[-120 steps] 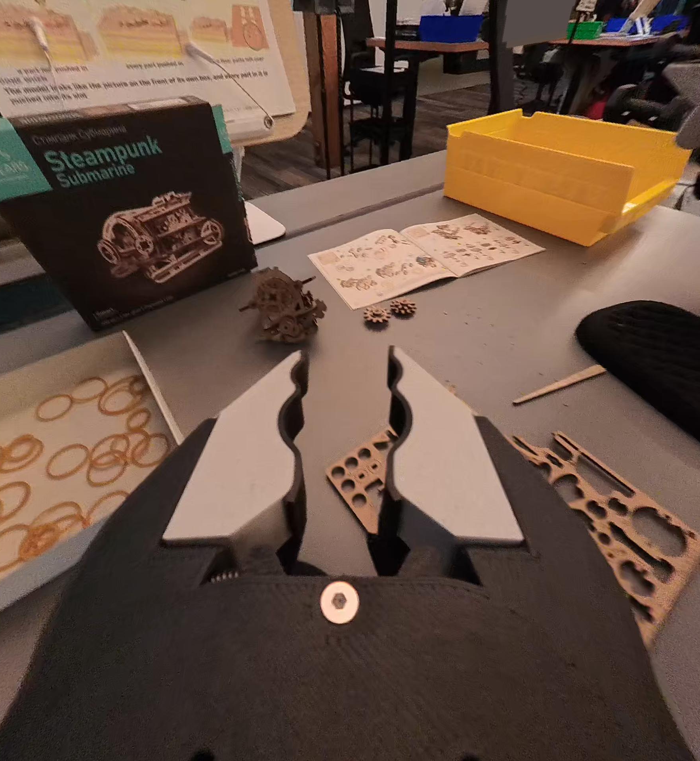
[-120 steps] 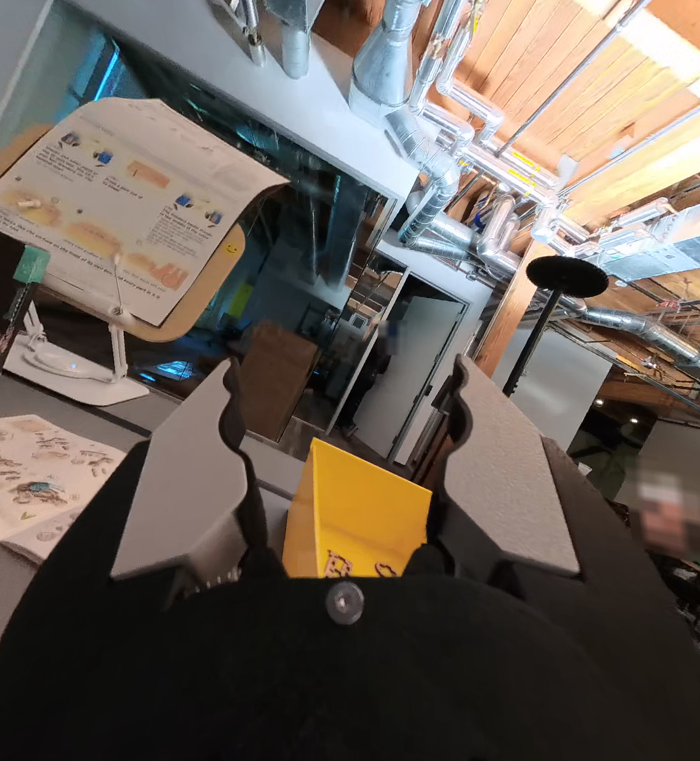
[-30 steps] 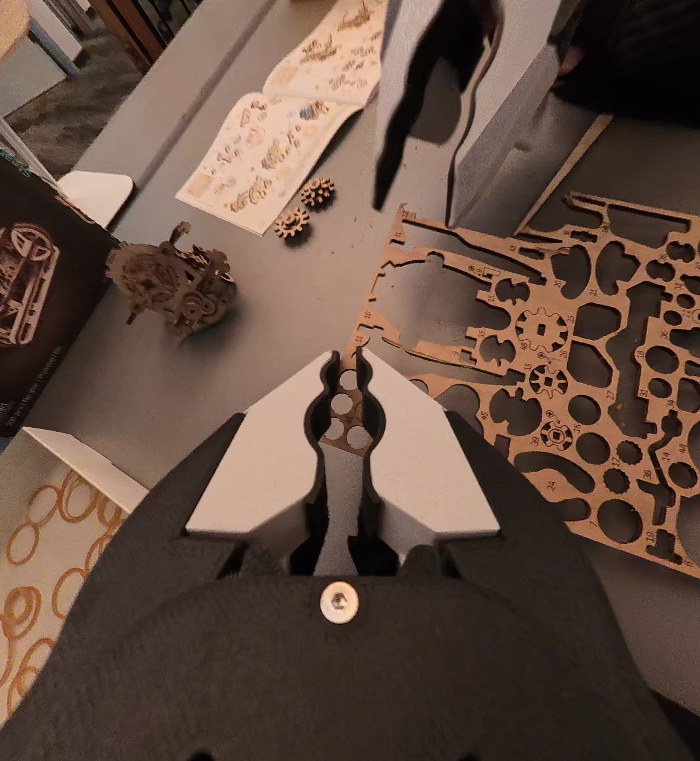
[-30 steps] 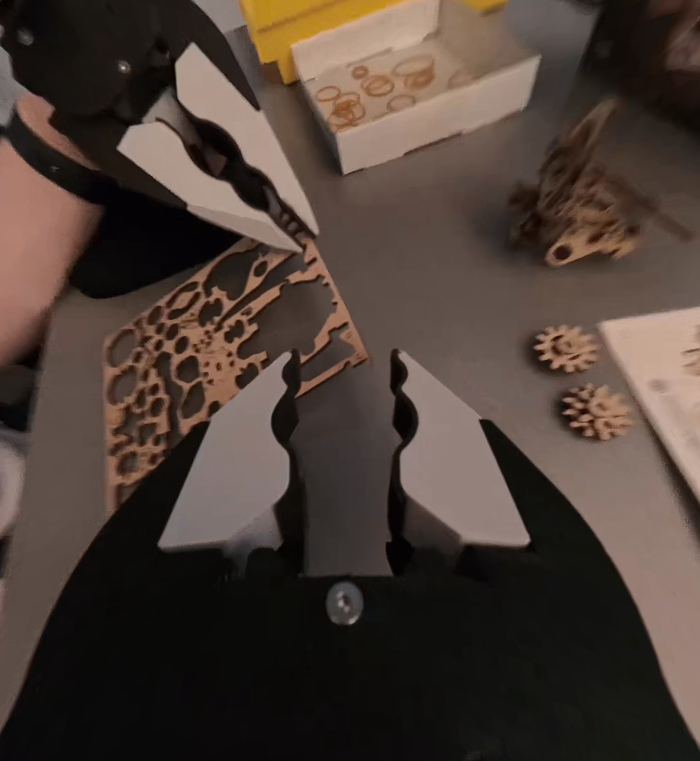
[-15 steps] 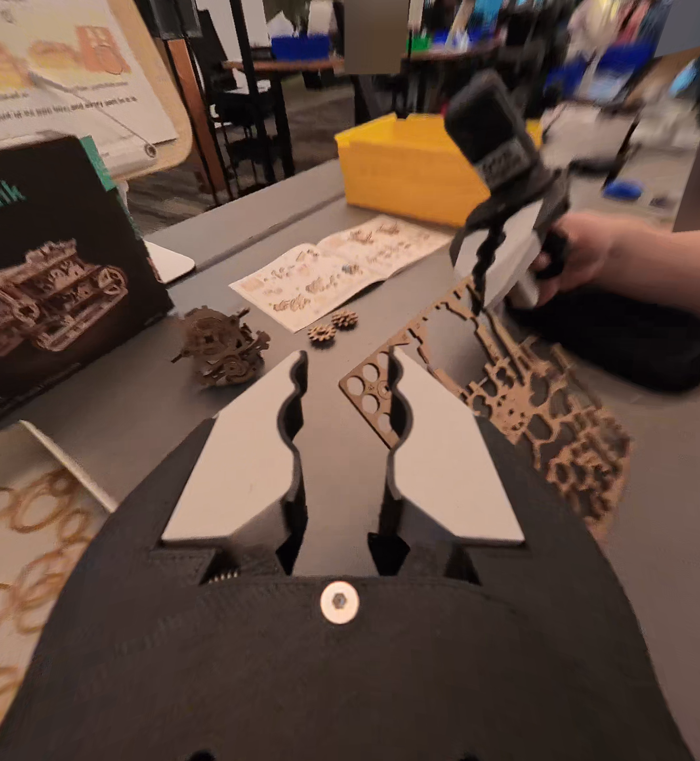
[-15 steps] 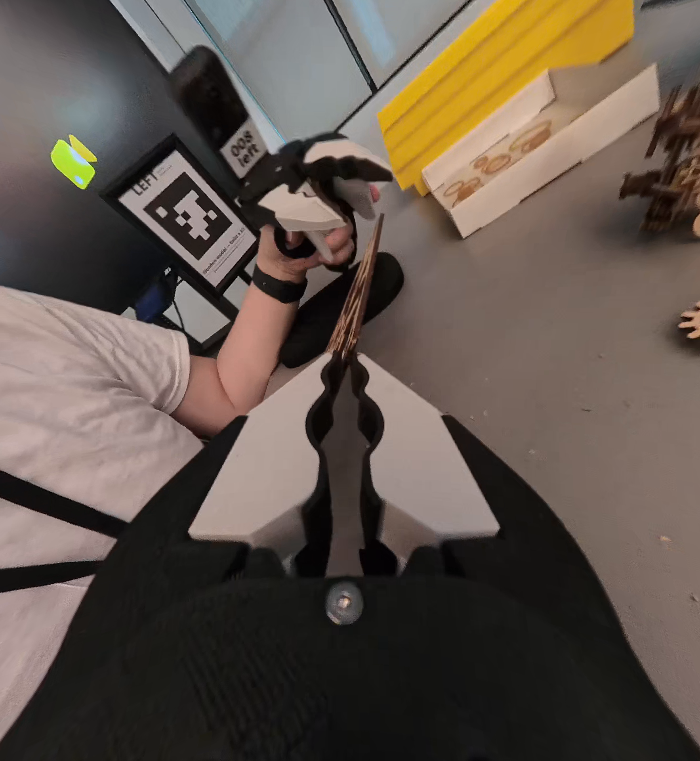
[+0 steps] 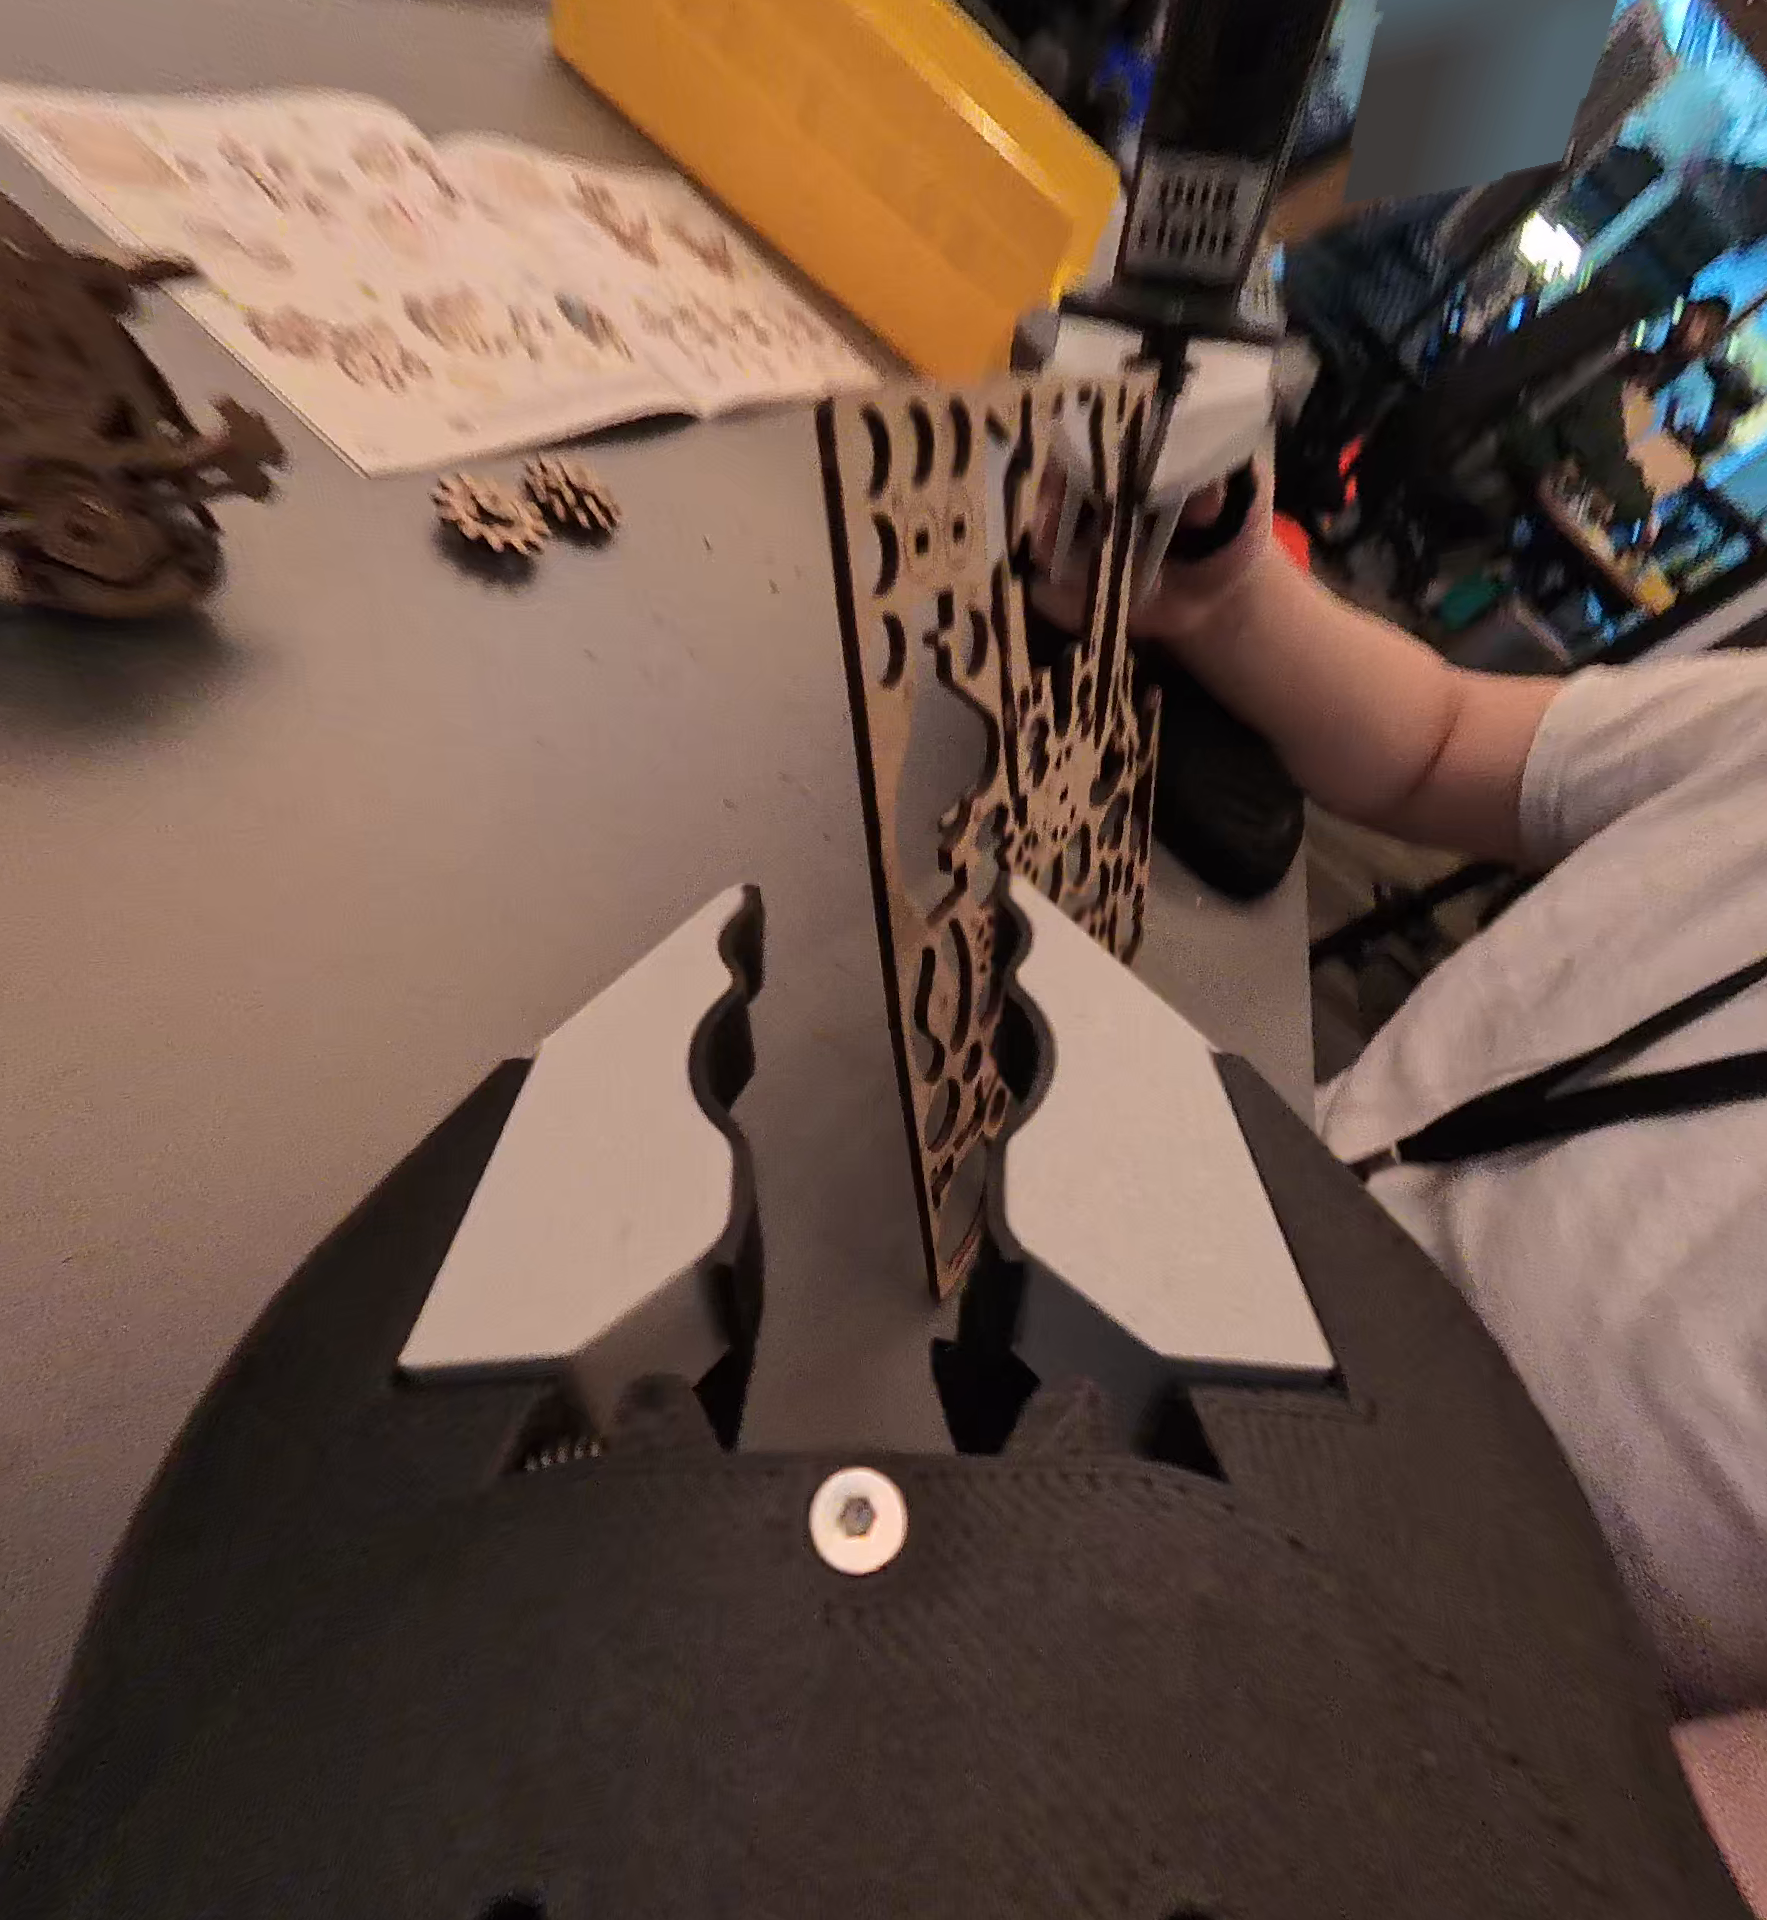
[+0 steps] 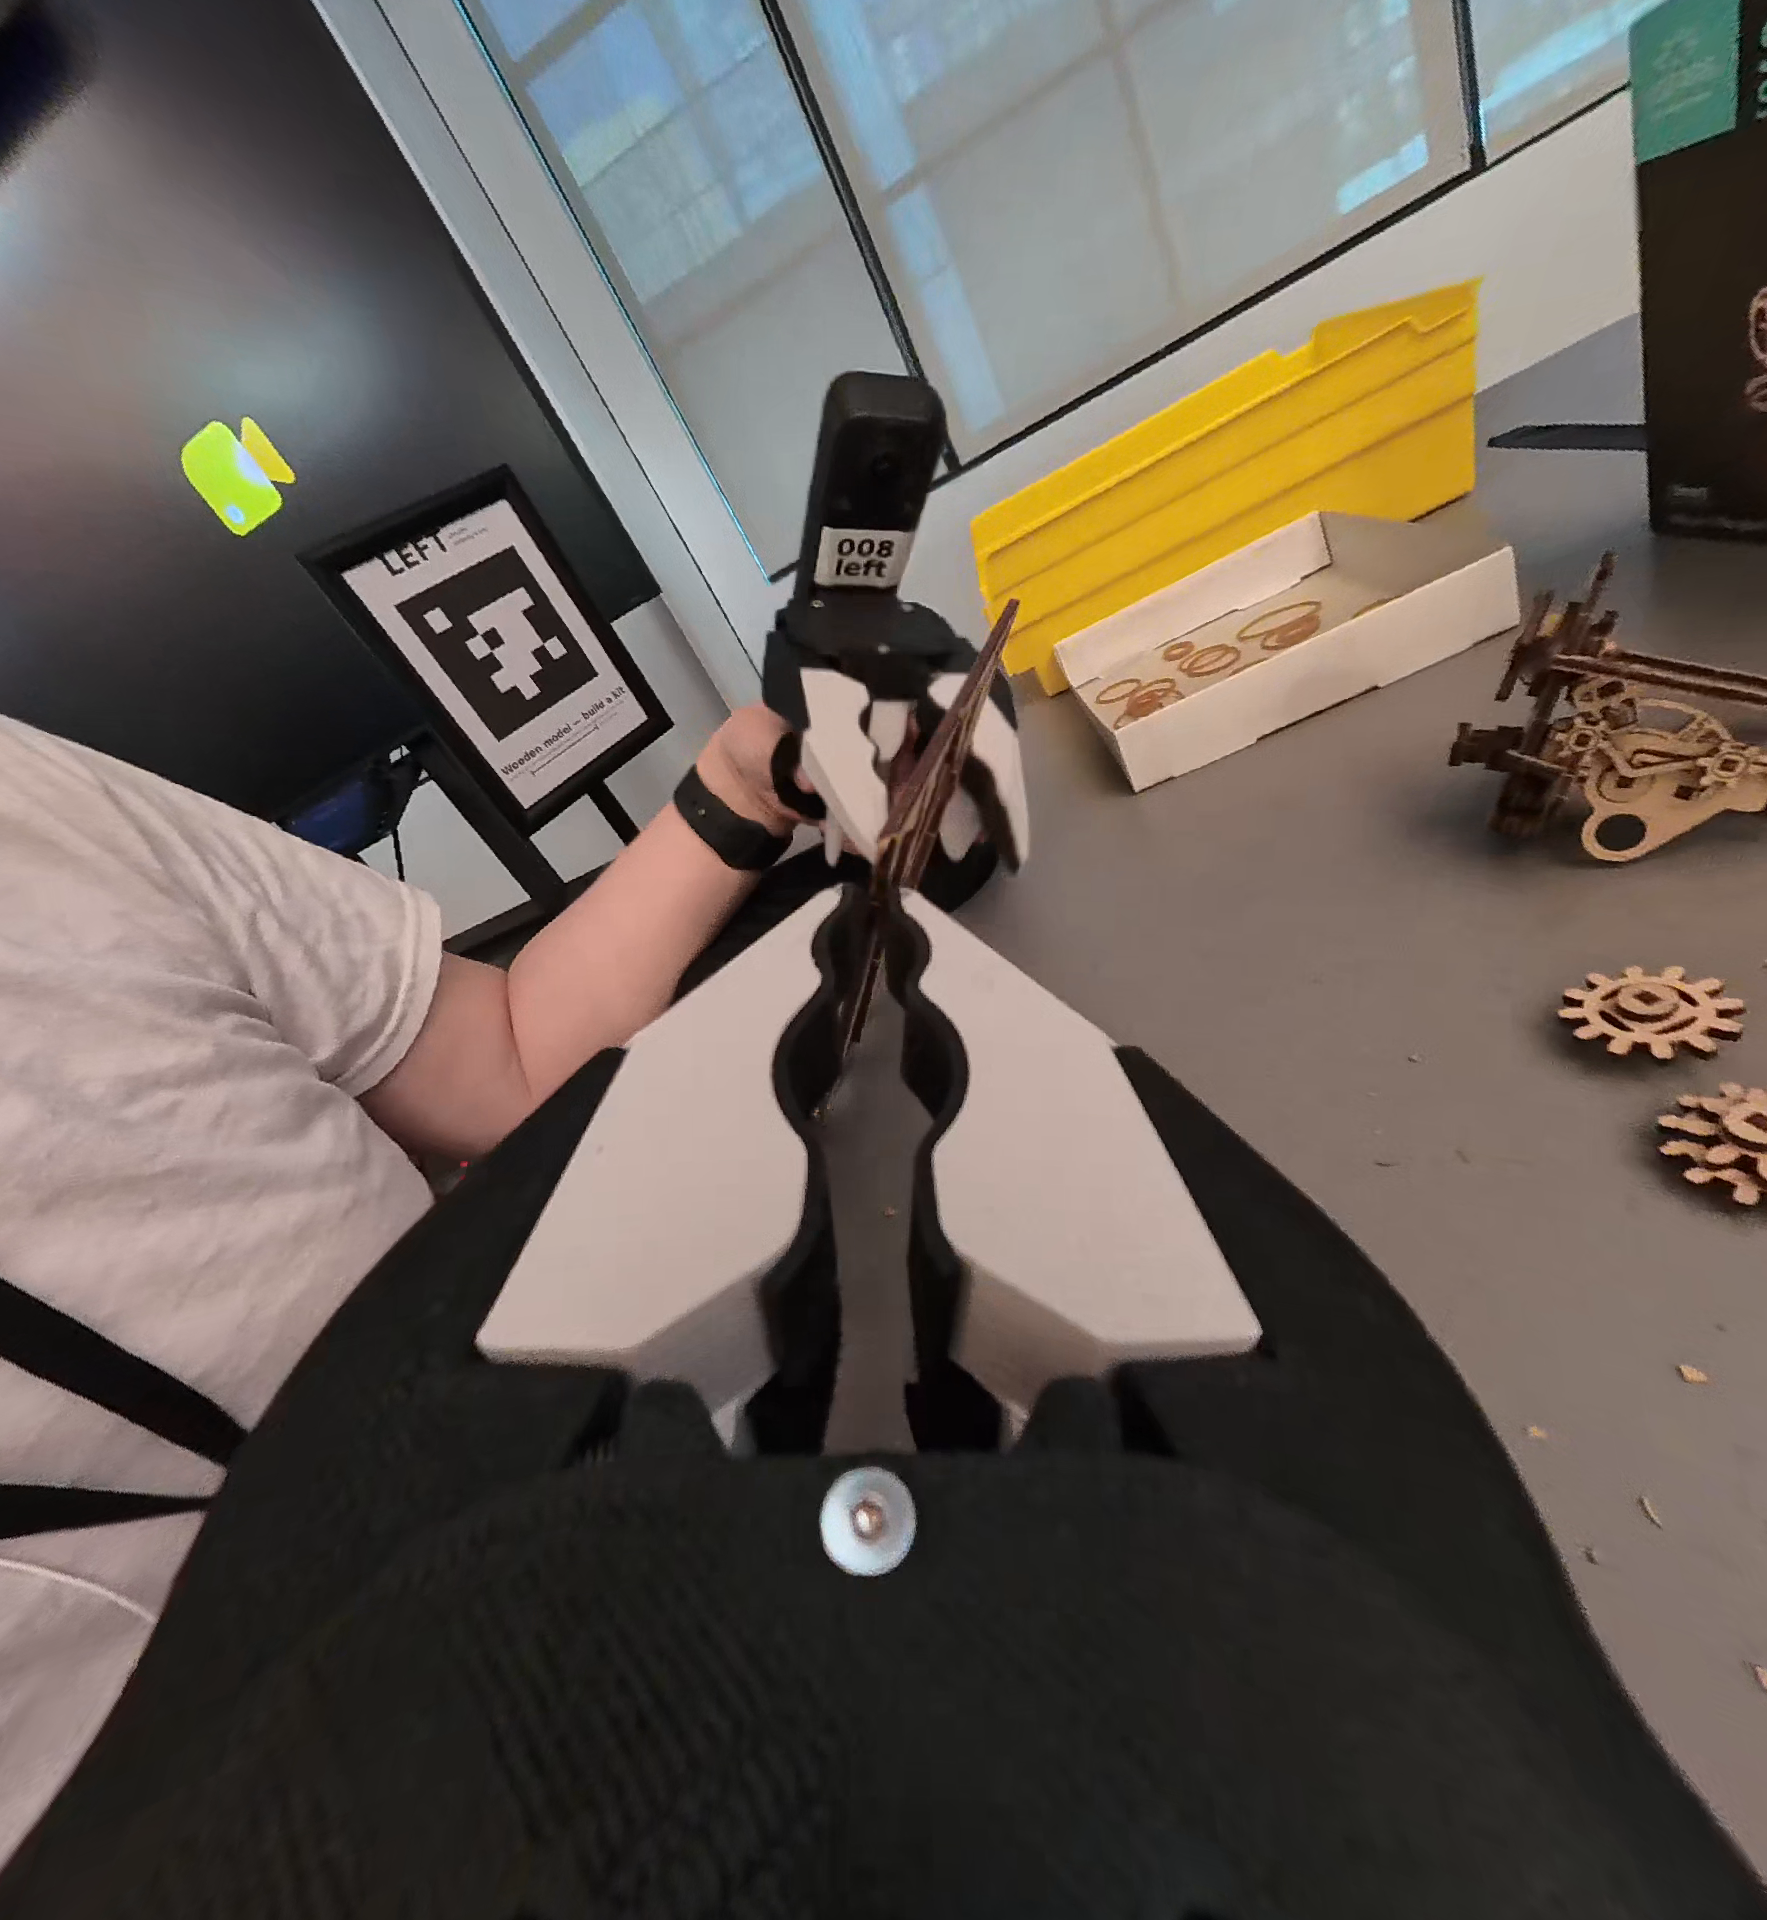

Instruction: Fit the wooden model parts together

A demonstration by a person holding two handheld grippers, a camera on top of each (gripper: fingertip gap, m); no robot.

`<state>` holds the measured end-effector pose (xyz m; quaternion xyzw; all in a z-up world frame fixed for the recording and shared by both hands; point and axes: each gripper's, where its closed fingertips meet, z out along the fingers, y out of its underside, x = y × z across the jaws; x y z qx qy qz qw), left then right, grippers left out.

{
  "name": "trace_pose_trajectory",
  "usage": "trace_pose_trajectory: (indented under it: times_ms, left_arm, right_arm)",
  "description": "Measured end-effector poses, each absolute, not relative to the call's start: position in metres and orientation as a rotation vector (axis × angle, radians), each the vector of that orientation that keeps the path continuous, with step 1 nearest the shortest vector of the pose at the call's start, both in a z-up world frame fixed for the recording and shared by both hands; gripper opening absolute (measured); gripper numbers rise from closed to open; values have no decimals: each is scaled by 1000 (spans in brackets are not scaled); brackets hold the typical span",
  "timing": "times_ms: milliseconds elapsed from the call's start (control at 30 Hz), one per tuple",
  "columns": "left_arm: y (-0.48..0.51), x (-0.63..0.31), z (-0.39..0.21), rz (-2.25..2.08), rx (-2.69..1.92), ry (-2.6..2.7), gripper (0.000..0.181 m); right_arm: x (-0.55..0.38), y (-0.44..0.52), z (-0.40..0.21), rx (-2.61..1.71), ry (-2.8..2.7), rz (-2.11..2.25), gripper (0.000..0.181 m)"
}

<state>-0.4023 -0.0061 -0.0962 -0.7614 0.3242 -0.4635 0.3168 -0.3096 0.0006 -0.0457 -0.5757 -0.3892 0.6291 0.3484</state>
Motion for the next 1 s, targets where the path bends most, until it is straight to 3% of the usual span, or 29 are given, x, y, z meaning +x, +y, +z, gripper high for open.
trace_pose_trajectory:
  times_ms: [100, 233, 367, 500, 733, 867, 1000]
  left_arm:
    - [-33, -388, -107, -1330, -2031, 1064, 15]
    - [-42, -379, -94, -1427, -1940, 1119, 3]
    - [-29, -391, -70, -1362, -1814, 1036, 1]
    - [-14, -408, -46, -1356, -1724, 884, 1]
    - [0, -417, -14, -1546, -1550, 638, 0]
    - [4, -405, -29, -1546, -1622, 645, 1]
    - [4, -400, -27, -1543, -1602, 655, 1]
  right_arm:
    - [-311, -1, -45, -1470, -1024, 1603, 2]
    - [-306, 7, -35, -1424, -941, 1598, 3]
    - [-301, 22, -30, -1420, -844, 1540, 43]
    - [-298, 31, -32, -1434, -791, 1504, 50]
    - [-317, 8, -56, -1549, -942, 1589, 42]
    - [-320, -5, -64, -1601, -1027, 1611, 7]
    - [-320, -8, -65, -1663, -1001, 1670, 1]
